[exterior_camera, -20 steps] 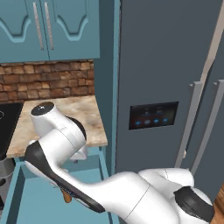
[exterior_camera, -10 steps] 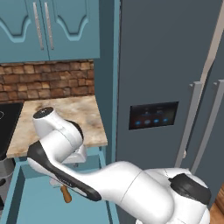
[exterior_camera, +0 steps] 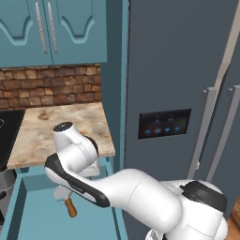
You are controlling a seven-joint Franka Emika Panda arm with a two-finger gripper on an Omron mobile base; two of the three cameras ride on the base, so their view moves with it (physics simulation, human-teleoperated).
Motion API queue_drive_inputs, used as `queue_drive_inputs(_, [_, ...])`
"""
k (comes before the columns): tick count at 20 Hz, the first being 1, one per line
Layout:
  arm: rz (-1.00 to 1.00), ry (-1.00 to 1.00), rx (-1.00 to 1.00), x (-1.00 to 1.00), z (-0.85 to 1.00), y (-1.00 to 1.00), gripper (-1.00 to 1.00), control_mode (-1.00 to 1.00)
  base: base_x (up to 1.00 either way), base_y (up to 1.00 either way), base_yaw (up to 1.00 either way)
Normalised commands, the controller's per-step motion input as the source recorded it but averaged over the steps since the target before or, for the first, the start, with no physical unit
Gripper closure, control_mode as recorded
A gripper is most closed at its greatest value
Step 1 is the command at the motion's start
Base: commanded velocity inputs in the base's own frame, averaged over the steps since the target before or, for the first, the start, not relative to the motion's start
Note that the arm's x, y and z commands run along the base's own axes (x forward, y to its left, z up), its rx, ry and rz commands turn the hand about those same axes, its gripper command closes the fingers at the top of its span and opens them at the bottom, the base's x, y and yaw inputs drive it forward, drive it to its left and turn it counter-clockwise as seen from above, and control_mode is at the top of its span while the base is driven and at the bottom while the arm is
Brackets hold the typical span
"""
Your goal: Take the pizza cutter from the drawer on the left and place it on the dining counter for cutting.
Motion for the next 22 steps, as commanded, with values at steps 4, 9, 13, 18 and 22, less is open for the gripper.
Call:
queue_drive_inputs(4, [0.07,0.10,0.00,0.30,-0.55,-0.02,-1.00,-1.00,0.00,0.00,0.00])
queue_drive_inputs(9, [0.03,0.00,0.00,0.26,-0.59,0.00,-1.00,-1.00,0.00,0.00,0.00])
queue_drive_inputs(13, [0.02,-0.01,0.00,0.13,-0.47,0.00,-1.00,-1.00,0.00,0.00,0.00])
queue_drive_inputs(18, [0.02,0.00,0.01,0.10,-0.49,0.00,-1.00,-1.00,0.00,0.00,0.00])
queue_drive_inputs(22, [0.04,0.00,0.06,0.00,-0.32,0.00,-1.00,-1.00,0.00,0.00,0.00])
